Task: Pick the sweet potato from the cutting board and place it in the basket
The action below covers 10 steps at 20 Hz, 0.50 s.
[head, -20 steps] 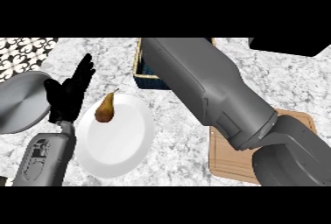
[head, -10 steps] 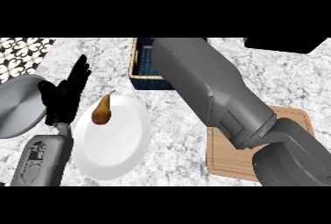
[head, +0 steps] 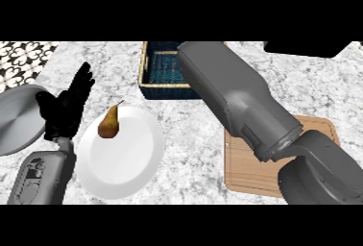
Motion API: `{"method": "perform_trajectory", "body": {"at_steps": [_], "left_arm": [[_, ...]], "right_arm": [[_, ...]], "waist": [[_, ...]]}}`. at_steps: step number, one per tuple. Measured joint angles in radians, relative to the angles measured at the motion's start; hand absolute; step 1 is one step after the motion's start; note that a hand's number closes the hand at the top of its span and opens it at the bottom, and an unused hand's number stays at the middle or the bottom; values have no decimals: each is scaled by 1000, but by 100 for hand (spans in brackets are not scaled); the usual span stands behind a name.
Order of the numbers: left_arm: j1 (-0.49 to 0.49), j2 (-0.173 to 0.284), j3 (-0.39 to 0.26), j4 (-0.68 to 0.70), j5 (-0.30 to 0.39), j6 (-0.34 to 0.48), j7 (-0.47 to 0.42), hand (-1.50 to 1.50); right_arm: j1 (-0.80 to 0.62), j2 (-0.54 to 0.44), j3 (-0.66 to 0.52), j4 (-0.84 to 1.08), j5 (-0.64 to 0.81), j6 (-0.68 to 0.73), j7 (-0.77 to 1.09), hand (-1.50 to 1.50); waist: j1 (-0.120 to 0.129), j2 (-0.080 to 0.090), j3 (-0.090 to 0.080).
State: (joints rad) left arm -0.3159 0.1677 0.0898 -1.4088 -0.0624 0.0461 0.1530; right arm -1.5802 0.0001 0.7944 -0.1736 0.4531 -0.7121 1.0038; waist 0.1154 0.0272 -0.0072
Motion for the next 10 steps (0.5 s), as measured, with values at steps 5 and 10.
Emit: {"method": "perform_trajectory", "body": {"at_steps": [5, 10], "left_arm": [[5, 10, 8, -9, 8, -8, 5, 0], [20, 10, 9, -9, 11, -15, -17, 0]], "right_arm": [[-28, 0, 78, 35, 67, 145, -20, 150], [-45, 0, 90, 48, 83, 207, -28, 150]], "waist": [[-1, 1, 2], [-2, 4, 3]]}}
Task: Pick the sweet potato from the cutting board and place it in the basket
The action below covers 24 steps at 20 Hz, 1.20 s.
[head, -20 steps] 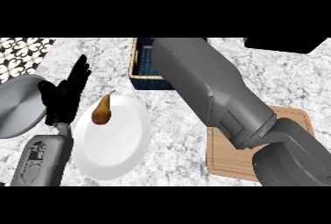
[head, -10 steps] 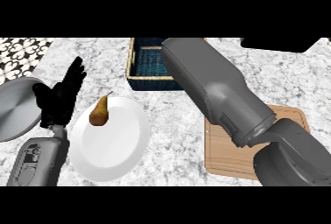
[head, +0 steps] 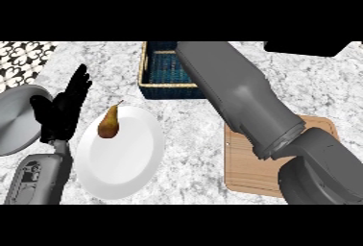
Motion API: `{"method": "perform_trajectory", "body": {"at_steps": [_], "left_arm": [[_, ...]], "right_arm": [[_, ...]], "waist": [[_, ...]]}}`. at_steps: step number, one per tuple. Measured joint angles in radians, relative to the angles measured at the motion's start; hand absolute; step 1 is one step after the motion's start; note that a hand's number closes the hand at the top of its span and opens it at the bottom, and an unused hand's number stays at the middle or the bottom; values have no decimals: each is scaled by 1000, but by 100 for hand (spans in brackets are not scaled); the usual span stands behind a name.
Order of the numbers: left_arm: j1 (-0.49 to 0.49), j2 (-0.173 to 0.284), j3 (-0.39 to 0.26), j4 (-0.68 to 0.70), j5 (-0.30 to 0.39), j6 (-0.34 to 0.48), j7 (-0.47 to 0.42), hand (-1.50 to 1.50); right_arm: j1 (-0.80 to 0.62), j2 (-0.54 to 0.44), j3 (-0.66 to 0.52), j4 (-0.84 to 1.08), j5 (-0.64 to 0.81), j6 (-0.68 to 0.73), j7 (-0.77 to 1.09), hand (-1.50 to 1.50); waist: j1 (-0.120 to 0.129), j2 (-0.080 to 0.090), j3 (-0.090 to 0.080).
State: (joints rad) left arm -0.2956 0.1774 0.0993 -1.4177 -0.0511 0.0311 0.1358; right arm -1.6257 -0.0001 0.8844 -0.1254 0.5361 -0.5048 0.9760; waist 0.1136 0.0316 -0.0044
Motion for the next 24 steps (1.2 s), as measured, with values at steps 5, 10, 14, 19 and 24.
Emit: {"method": "perform_trajectory", "body": {"at_steps": [5, 10, 14, 19, 24], "left_arm": [[-5, -1, 3, 2, 1, 4, 8, 0], [-3, -3, 3, 0, 2, 3, 6, 0], [8, -2, 5, -12, 4, 2, 7, 0], [9, -13, -5, -17, -7, 14, 8, 0], [-3, -12, -1, -10, -9, 20, 16, 0]], "right_arm": [[-2, 0, -27, 18, -23, 78, -4, 150], [22, 0, -67, 23, -62, 169, -19, 150], [27, 0, -87, 32, -75, 206, -33, 150], [35, 0, -91, 46, -69, 215, -44, 150], [60, 0, -86, 45, -55, 226, -49, 150]], "waist": [[-5, 0, 1], [-5, 2, 1], [-7, 2, 2], [-10, 3, 2], [-14, 2, 2]]}}
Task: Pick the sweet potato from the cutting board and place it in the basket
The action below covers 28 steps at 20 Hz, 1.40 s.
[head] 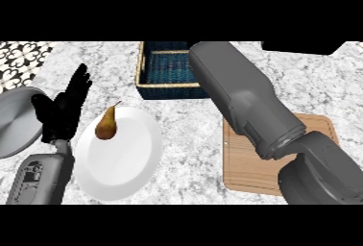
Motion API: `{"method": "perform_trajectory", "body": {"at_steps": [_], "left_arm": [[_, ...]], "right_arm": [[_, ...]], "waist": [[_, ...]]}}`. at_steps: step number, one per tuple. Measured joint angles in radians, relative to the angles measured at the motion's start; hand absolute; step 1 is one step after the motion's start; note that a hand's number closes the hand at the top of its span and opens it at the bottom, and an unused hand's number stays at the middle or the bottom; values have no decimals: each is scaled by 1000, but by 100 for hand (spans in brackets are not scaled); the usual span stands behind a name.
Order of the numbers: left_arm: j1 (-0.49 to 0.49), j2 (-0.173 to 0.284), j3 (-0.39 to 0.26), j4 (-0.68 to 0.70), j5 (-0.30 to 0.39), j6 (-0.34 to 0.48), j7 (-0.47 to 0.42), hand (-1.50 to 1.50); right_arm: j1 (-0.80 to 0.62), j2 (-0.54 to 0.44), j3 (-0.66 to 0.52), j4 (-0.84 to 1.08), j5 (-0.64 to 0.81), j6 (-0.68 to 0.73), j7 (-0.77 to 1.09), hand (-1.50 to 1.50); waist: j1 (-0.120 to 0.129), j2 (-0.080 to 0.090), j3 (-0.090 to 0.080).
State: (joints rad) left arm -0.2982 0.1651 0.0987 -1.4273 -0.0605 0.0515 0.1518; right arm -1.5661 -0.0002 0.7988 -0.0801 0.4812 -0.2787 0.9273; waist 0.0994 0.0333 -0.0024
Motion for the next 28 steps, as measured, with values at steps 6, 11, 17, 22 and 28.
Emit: {"method": "perform_trajectory", "body": {"at_steps": [6, 11, 17, 22, 28], "left_arm": [[-6, 4, -1, -15, 2, -4, 17, 0], [-1, 7, 3, -13, 6, -9, 11, 0], [-9, 6, 4, -6, 6, -9, 15, 0], [-13, 8, 7, 1, 4, -7, 11, 0], [-1, 2, 0, -9, -1, -5, 9, 0]], "right_arm": [[22, 0, 2, 22, 14, 14, -11, 150], [37, 0, -8, 21, 15, 30, -11, 150], [48, 0, -38, 26, -4, 62, -27, 150], [71, 0, -59, 19, -15, 60, -32, 150], [66, 0, -101, 43, -45, 95, 2, 150]], "waist": [[0, 1, 0], [2, 1, 0], [0, 2, 1], [-1, 2, 1], [0, 2, 1]]}}
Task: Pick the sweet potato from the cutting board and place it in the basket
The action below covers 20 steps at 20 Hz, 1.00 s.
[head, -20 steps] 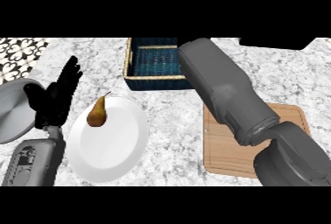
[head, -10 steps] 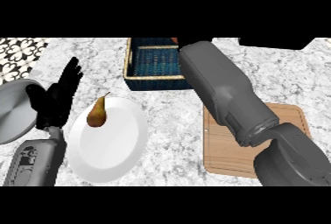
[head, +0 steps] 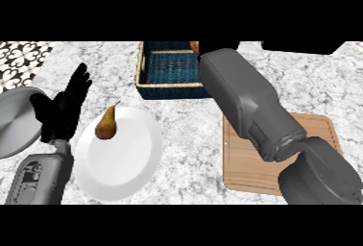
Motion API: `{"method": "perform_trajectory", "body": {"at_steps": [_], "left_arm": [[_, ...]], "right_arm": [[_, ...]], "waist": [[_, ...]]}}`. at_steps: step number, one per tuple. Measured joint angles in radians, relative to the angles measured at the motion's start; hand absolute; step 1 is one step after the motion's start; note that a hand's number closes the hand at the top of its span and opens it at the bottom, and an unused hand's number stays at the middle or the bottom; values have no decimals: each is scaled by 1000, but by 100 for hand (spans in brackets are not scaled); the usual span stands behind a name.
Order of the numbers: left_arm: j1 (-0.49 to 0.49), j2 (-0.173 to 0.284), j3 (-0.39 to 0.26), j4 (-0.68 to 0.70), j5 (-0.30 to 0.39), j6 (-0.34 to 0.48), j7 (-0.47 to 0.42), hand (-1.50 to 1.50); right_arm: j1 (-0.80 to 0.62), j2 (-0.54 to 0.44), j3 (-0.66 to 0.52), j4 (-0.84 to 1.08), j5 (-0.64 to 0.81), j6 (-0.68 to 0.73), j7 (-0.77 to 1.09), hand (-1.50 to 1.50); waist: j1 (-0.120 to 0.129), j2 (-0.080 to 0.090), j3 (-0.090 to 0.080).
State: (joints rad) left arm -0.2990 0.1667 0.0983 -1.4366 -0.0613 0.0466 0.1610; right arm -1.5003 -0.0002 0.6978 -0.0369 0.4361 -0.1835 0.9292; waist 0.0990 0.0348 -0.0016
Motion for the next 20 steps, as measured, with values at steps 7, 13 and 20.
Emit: {"method": "perform_trajectory", "body": {"at_steps": [7, 13, 20], "left_arm": [[8, 1, -1, -6, -2, -1, -2, 0], [22, 3, 8, -2, 7, -7, -15, 0], [45, 12, 20, -18, 10, -4, -5, 0]], "right_arm": [[20, -2, -18, -18, -6, -55, 48, -150], [9, -3, -37, -70, -7, -239, 58, -150], [-38, -17, -101, -87, -32, -476, 79, -150]], "waist": [[3, -1, 0], [-4, -5, 1], [-32, -17, 1]]}}
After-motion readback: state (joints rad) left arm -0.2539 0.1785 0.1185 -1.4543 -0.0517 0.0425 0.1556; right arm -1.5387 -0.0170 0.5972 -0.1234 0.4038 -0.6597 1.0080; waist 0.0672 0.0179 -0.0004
